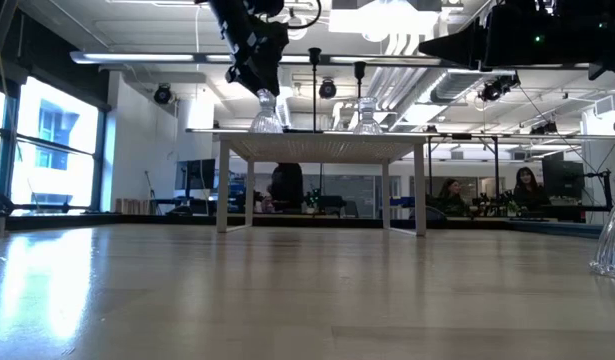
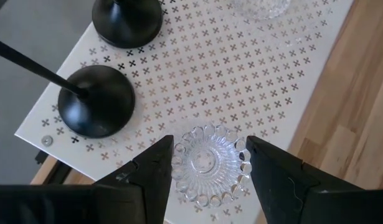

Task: Pick & Place candle stick holders
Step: Put the top transparent glass candle holder aligned with the black candle holder on the shelf, then put the transparent glass candle holder aligned with the black candle holder on the shelf

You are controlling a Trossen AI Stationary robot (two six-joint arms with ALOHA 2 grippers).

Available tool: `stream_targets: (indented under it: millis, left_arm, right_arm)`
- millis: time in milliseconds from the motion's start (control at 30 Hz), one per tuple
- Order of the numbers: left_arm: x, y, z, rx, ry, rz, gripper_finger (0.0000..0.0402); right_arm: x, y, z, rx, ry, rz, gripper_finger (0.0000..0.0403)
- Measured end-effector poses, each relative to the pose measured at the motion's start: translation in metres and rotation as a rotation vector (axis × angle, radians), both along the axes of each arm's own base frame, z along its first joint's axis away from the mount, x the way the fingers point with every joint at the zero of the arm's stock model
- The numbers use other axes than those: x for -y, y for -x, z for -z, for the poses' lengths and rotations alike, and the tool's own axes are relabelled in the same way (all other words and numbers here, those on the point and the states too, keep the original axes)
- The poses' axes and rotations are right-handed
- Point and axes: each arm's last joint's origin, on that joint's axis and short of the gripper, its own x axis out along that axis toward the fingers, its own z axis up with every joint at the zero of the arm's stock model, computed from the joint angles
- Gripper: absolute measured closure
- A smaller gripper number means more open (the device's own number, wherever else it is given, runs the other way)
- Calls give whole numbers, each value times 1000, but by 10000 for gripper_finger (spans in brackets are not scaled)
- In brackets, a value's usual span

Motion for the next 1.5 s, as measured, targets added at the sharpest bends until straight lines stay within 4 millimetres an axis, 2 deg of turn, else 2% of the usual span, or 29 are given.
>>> stream_targets:
  millis: [567,700,867,967,1033,1133,1200,1367,1500]
  left_arm:
    - [-2,-2,-4,31,-34,12,150]
    - [0,2,-27,37,-117,49,147]
    - [17,8,-69,74,-274,94,171]
    - [34,16,-83,79,-333,118,208]
    - [46,19,-84,85,-342,136,241]
    - [66,18,-76,114,-353,176,292]
    - [77,15,-63,134,-348,211,322]
    - [106,12,-19,255,-348,266,375]
    - [128,18,19,432,-356,288,393]
  right_arm:
    - [0,0,0,3,0,0,403]
    - [0,0,0,3,0,1,402]
    - [0,0,-1,10,0,0,403]
    - [0,0,-1,14,-7,0,403]
    - [0,0,-1,15,-11,5,403]
    - [0,0,-1,21,-30,2,403]
    - [0,0,-1,26,-47,-1,403]
    - [0,0,1,23,-111,-9,403]
    - [1,0,5,7,-185,26,403]
